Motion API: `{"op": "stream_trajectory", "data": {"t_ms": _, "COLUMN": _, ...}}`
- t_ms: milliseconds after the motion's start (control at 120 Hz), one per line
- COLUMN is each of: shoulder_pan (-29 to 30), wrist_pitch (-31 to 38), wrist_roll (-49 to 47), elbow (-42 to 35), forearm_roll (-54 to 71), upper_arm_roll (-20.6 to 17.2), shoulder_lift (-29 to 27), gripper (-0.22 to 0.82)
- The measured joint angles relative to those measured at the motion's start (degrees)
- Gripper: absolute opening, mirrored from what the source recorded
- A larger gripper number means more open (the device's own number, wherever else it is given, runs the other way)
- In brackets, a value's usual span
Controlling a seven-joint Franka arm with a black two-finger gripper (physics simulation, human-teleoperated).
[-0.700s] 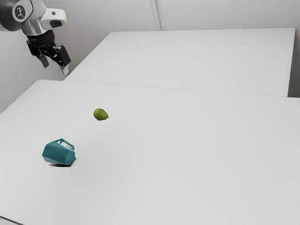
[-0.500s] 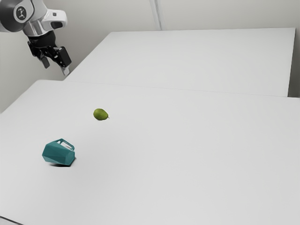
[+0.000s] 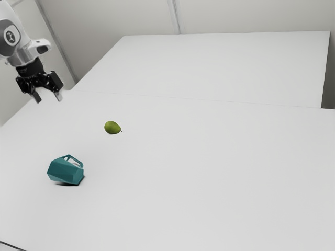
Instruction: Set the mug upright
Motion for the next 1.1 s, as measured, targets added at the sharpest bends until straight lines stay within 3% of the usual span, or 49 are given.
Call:
{"op": "stream_trajectory", "data": {"t_ms": 450, "shoulder_pan": 16.6, "wrist_pitch": -8.9, "wrist_roll": 2.5, "elbow": 2.4, "forearm_roll": -17.2, "upper_arm_roll": 0.3, "shoulder_lift": 16.1, "gripper": 0.6}}
{"op": "stream_trajectory", "data": {"t_ms": 850, "shoulder_pan": 17.8, "wrist_pitch": -11.1, "wrist_roll": 7.0, "elbow": 3.0, "forearm_roll": -25.5, "upper_arm_roll": 2.2, "shoulder_lift": 24.8, "gripper": 0.6}}
{"op": "stream_trajectory", "data": {"t_ms": 1100, "shoulder_pan": 17.8, "wrist_pitch": -11.3, "wrist_roll": 9.0, "elbow": 1.4, "forearm_roll": -28.9, "upper_arm_roll": 2.3, "shoulder_lift": 26.3, "gripper": 0.6}}
